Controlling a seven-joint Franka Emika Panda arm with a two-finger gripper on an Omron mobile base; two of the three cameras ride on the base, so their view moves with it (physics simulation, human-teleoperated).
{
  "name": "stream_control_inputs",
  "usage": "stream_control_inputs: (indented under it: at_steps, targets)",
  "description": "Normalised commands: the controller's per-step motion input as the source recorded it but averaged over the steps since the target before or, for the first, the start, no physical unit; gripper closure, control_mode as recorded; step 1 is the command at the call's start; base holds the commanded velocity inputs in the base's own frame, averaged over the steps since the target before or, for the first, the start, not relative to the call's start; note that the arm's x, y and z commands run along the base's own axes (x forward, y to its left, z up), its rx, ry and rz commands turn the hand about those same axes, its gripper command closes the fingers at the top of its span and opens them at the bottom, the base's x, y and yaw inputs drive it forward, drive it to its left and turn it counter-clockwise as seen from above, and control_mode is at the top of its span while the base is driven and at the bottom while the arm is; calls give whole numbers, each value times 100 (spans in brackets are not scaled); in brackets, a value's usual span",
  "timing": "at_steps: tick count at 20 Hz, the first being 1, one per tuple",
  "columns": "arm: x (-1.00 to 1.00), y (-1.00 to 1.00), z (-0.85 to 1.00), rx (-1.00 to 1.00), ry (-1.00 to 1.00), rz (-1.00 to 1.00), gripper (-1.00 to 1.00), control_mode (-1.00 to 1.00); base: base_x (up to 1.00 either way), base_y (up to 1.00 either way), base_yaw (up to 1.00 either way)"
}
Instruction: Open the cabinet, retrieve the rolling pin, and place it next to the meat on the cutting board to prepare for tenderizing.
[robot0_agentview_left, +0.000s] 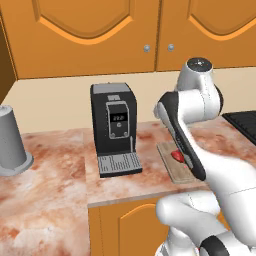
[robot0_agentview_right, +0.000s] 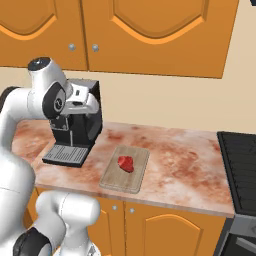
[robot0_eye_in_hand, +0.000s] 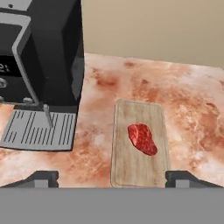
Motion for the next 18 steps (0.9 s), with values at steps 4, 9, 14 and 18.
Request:
stream_control_inputs:
  at_steps: [4, 9, 14, 18]
  targets:
    - [-82, 2, 23, -19, -58, -4, -100, -100, 0, 0, 0]
    - [-40, 0, 45, -9, -47, -6, -100, -100, 0, 0, 0]
    - [-24, 0, 61, -1, -39, -6, -100, -100, 0, 0, 0]
    - [-28, -1, 76, 0, -35, -2, -100, -100, 0, 0, 0]
